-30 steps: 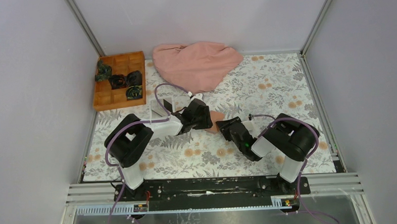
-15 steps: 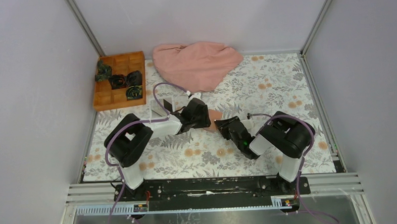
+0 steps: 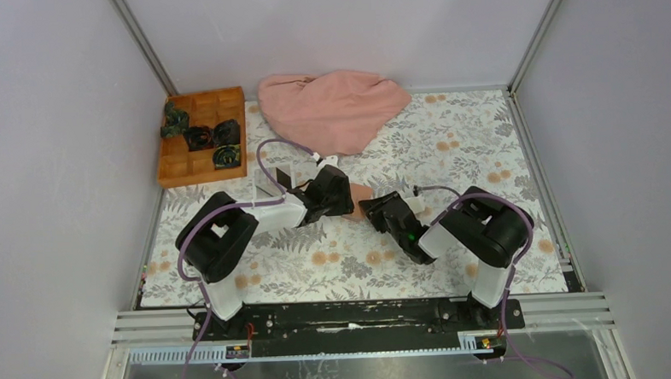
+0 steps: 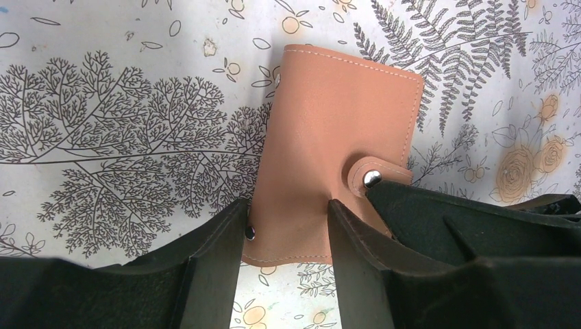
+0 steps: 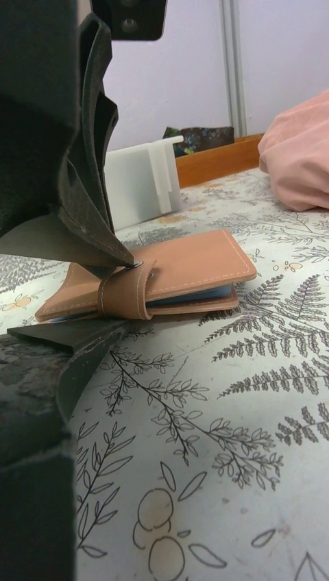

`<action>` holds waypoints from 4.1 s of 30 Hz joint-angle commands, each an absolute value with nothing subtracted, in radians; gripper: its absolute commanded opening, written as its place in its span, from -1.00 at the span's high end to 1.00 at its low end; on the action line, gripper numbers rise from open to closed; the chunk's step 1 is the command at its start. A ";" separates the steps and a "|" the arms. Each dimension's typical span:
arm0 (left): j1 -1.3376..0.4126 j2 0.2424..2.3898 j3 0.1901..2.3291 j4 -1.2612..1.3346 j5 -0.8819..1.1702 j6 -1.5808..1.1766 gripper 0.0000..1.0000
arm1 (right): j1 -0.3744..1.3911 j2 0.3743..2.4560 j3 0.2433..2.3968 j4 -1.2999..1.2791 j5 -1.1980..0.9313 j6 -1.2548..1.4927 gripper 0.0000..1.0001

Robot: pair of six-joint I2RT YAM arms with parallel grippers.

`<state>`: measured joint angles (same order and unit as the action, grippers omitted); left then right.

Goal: Put the credit cards into the card holder
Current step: Close the card holder at the center of the board.

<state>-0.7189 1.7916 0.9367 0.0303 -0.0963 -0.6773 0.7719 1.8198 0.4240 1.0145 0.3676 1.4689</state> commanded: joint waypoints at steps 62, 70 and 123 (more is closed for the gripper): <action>-0.701 1.931 0.960 -0.133 -0.124 -0.617 -0.01 | 0.736 2.033 0.654 0.746 0.019 1.179 0.14; -0.701 1.929 0.963 -0.134 -0.116 -0.616 0.00 | 0.737 2.067 0.669 0.740 -0.005 1.179 0.13; -0.681 2.125 0.968 -0.105 -0.003 -0.606 0.08 | 0.718 2.319 0.980 0.248 -0.118 1.025 0.51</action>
<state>-0.6136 1.9392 1.0435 0.1097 -0.3328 -0.6136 0.6411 2.1281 1.0199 0.6811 0.1097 1.0351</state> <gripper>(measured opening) 0.466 0.326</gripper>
